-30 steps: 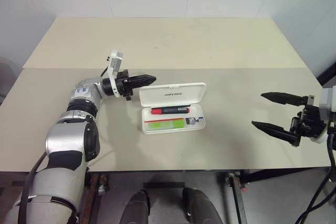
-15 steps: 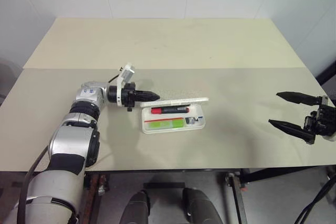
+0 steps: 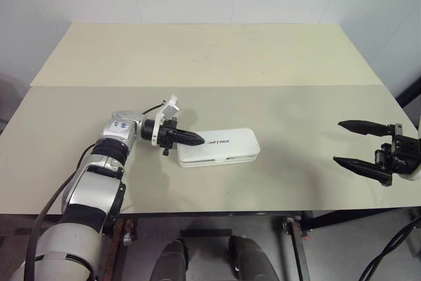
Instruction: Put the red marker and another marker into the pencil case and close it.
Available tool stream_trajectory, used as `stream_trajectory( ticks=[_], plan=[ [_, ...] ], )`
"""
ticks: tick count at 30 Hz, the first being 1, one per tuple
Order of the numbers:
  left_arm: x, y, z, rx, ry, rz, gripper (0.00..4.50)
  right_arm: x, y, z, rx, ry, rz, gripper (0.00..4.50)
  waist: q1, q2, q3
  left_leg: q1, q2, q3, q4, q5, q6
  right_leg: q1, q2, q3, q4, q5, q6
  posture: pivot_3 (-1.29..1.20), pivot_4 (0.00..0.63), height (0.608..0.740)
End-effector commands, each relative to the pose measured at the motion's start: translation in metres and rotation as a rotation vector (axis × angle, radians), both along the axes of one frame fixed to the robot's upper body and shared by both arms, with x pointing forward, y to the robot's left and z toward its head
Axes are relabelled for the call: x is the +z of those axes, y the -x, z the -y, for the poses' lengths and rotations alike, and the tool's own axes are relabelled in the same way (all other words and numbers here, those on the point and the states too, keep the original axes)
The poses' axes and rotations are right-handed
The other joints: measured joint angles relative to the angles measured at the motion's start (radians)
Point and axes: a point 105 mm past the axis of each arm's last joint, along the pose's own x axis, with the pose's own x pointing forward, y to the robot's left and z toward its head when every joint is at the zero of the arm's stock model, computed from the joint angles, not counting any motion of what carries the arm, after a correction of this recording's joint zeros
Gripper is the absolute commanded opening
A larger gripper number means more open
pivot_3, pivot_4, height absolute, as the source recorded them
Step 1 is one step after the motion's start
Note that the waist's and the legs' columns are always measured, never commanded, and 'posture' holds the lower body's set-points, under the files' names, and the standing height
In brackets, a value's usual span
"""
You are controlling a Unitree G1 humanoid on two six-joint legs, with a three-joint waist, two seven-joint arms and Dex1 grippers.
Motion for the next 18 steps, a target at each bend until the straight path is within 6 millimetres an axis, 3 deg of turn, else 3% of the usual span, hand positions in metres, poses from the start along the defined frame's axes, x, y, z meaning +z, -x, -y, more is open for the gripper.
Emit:
stream_trajectory(
  ticks=[1,12,18],
  plan=[
    [-0.003,0.014,-0.001,-0.117,-0.010,-0.031,0.02,0.012,0.007,-0.003,0.046,-0.014,0.043,4.50,0.000,0.000,0.000,0.000,0.000,0.000,0.001,0.000,0.000,0.000,0.000,0.000,0.000,0.000,0.000,0.00,0.150,0.740],
    [-0.036,0.018,0.000,-0.110,-0.237,-0.094,0.02,0.009,0.000,-0.007,0.008,0.004,0.086,4.50,0.002,0.002,-0.001,0.008,0.000,0.000,0.002,-0.001,0.001,0.012,0.000,0.000,-0.007,-0.005,-0.008,0.00,0.150,0.740],
    [-0.024,0.002,0.009,-0.009,-0.204,-0.074,0.02,0.009,-0.007,-0.010,-0.013,0.008,0.106,4.50,0.002,0.003,-0.002,0.010,-0.001,0.001,0.002,-0.001,0.001,0.014,0.000,0.001,-0.007,-0.008,-0.013,0.00,0.150,0.740]
  ],
)
